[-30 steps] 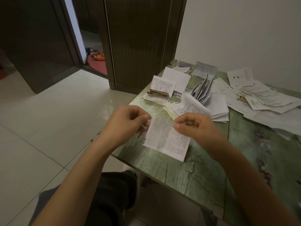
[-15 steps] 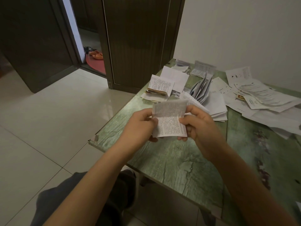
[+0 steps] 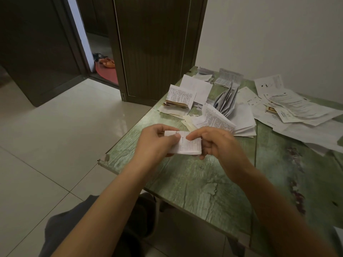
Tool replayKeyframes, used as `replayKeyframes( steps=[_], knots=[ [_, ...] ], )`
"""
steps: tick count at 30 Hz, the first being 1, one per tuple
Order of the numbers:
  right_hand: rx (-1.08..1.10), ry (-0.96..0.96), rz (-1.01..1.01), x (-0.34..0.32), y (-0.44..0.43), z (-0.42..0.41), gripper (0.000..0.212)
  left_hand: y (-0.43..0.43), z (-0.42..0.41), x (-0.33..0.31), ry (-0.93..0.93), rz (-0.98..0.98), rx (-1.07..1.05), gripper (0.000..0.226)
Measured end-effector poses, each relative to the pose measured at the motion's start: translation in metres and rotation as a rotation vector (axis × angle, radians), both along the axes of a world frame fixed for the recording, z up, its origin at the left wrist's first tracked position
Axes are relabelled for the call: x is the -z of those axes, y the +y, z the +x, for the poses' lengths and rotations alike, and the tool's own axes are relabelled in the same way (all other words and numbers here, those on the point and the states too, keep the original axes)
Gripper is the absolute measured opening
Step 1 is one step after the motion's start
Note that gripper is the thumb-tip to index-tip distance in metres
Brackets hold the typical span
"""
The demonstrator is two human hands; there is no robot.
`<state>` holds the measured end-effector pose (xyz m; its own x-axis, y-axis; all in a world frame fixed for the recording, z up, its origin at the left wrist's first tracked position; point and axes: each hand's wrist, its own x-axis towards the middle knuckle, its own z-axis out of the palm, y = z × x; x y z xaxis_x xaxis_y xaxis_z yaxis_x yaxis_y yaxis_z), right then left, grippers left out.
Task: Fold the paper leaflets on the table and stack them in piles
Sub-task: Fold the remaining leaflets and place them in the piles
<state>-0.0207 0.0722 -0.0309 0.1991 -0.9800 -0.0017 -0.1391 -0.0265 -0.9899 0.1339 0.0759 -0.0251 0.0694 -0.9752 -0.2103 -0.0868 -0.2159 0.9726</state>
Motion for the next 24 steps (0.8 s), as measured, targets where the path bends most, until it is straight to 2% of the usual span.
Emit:
replayKeyframes(
  steps=[4,5,8,12,18,24],
  knots=[
    [0.01,0.119,-0.071,0.005,0.002,0.005,0.009,-0.004,0.001,0.003,-0.072,-0.014,0.005,0.011],
    [0.023,0.133,-0.083,0.007,0.002,0.006,0.007,-0.005,0.001,0.004,-0.095,-0.02,0.013,0.012],
    [0.086,0.153,-0.112,0.015,0.003,0.01,0.016,-0.006,-0.002,0.007,-0.163,-0.024,0.062,0.012],
    [0.172,0.274,-0.126,0.016,0.001,0.009,0.004,-0.007,-0.012,0.009,-0.228,-0.034,0.094,0.012],
    [0.182,0.255,-0.055,0.011,0.0,0.004,0.01,-0.013,-0.02,0.01,-0.347,-0.082,0.095,0.012],
    [0.189,0.184,-0.034,0.007,-0.005,-0.003,0.009,-0.017,-0.007,0.001,-0.299,-0.088,0.031,0.017]
  ],
)
